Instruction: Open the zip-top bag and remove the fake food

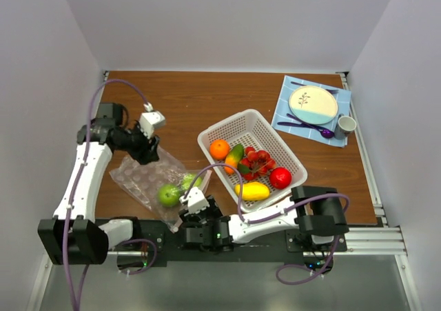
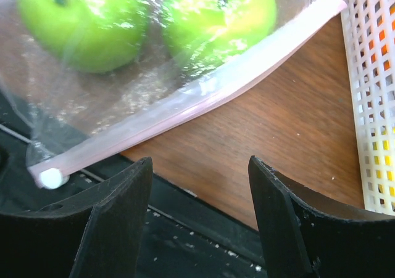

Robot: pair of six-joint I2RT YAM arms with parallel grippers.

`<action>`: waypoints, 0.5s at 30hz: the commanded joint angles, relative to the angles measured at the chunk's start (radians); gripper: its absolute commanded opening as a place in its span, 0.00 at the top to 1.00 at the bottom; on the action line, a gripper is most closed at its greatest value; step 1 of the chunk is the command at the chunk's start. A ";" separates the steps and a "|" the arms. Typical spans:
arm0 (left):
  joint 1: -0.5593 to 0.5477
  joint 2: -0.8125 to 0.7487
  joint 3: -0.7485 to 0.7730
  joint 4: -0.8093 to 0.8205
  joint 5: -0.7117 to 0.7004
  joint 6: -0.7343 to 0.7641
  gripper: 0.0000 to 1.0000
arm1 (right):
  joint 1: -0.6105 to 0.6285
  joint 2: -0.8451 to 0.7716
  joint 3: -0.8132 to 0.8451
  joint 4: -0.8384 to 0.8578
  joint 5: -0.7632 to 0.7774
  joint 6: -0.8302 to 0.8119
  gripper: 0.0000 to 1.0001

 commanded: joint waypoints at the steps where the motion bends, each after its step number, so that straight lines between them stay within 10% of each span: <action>1: -0.085 0.048 -0.056 0.015 0.060 -0.061 0.47 | -0.017 0.001 -0.036 0.099 0.050 -0.011 0.32; 15: -0.320 0.203 -0.156 0.277 -0.208 -0.170 0.50 | -0.124 0.105 0.006 0.202 0.003 -0.147 0.24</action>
